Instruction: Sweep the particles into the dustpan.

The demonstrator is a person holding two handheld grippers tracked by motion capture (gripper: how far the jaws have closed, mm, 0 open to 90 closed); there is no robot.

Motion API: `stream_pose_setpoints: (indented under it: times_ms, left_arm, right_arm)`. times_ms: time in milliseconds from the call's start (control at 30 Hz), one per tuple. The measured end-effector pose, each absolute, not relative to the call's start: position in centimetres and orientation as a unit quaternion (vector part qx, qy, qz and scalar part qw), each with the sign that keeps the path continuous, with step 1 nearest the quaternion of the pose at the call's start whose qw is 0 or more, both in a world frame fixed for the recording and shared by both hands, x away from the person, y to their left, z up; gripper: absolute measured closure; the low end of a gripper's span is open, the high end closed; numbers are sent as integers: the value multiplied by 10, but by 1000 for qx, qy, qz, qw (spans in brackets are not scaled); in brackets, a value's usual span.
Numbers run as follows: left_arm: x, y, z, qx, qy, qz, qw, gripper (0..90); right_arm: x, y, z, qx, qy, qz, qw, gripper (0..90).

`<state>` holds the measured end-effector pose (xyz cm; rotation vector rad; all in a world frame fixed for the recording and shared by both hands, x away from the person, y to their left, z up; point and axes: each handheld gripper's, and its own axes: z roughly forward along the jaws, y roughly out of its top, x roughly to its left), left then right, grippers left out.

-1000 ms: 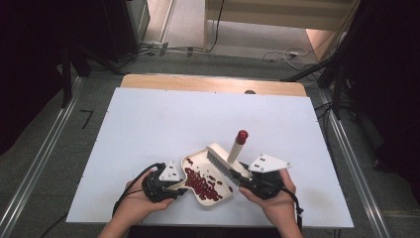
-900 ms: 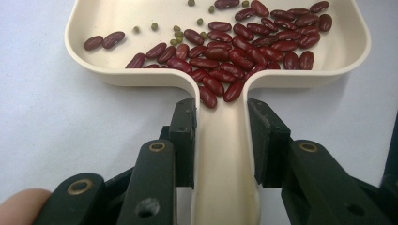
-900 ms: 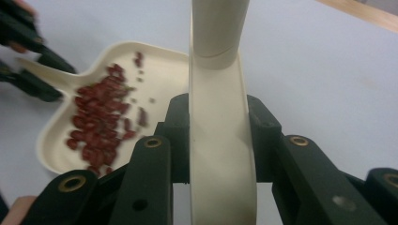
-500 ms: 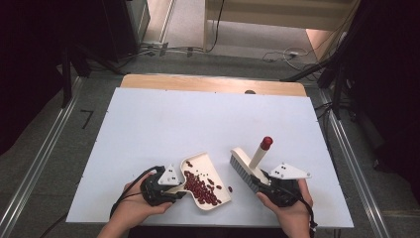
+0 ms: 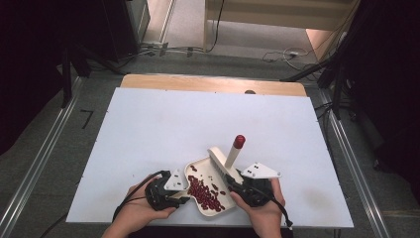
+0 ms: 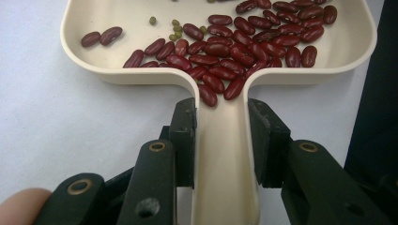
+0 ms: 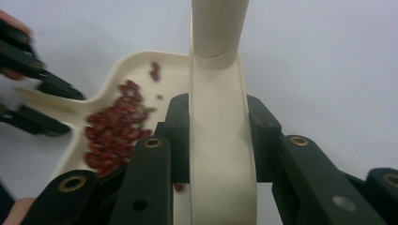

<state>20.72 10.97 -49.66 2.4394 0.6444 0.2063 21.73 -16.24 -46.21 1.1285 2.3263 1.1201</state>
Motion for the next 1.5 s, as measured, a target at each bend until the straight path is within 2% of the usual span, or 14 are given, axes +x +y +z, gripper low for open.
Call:
stream_pose_setpoints:
  times_ms: [267, 467, 567, 1067, 1500]
  left_arm:
    - [208, 111, -498, 918, 240, 78, 305, 665]
    - [208, 111, -498, 917, 240, 80, 308, 665]
    - [208, 110, -498, 915, 244, 83, 310, 665]
    - [208, 110, -497, 912, 246, 90, 316, 666]
    - [209, 113, -494, 907, 253, 100, 321, 666]
  right_arm:
    - [214, -149, -459, 371, 815, 428, 121, 659]
    - [219, -165, -451, 382, 806, 432, 130, 659]
    - [222, -169, -455, 391, 808, 413, 149, 659]
    - [208, -132, -459, 360, 833, 396, 138, 659]
    - [219, -148, -445, 347, 824, 417, 163, 658]
